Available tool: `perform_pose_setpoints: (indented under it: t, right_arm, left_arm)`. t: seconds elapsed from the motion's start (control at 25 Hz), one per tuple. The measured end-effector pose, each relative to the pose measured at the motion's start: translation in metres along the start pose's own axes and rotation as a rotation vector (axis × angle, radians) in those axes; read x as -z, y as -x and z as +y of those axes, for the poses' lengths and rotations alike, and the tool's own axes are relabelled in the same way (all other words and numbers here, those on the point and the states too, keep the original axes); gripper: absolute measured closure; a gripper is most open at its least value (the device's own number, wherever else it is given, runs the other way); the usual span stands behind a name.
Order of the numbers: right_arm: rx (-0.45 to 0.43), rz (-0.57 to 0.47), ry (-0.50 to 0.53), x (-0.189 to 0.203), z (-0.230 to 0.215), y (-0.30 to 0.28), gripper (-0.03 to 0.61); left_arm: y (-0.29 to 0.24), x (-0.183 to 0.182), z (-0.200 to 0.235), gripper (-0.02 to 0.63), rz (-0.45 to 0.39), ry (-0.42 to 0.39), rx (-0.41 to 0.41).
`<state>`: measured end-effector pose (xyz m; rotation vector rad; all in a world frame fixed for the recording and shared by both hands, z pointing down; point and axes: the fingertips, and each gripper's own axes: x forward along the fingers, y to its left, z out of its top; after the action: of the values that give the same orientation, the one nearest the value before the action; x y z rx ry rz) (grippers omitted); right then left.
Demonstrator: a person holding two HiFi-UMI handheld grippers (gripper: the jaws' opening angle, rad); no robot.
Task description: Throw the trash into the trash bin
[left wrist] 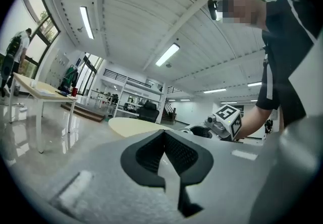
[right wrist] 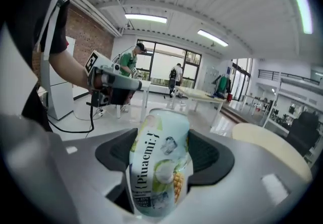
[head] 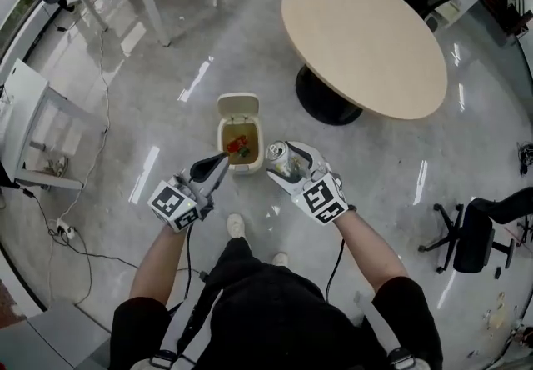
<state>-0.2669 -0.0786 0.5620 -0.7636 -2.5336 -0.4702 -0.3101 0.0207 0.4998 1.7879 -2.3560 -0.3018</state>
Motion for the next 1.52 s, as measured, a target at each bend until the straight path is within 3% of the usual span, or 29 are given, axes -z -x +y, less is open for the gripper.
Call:
perform_pose_setpoints:
  t: [0.12,0.28,0.4,0.52,0.8,1.0,1.52]
  right_arm:
    - [0.061,-0.109,0.044,-0.057,-0.024,0.011,0.259]
    - [0.102,-0.241,0.035,-0.117,-0.018,0.031,0.259]
    - [0.124,-0.281,0.054,-0.137,-0.023,0.029,0.259]
    - [0.118,-0.299,-0.005,-0.146,-0.027,0.015,0.259]
    - [0.113,-0.320,-0.139,-0.136,-0.032,-0.023,0.259]
    - [0.081,-0.264,-0.175,-0.110,-0.021,-0.054,0.259]
    - [-0.038,-0.130,-0.259,-0.043,-0.050,-0.153,0.259]
  left_arm:
    - [-0.018,-0.037,0.015,0.614,-0.014,-0.050,-0.016]
    - [-0.017,-0.080,0.017,0.614,-0.063,-0.094,-0.040]
    - [-0.017,-0.104,0.026,0.614,-0.117,-0.105,-0.064]
    - [-0.006,-0.107,0.036,0.614,-0.133,-0.101,-0.076]
    - [0.040,-0.063,0.069,0.614,-0.085,-0.017,-0.144]
    - [0.053,-0.043,0.081,0.614,-0.054,0.001,-0.172]
    - [0.019,0.009,0.148,0.614,0.050,0.075,-0.241]
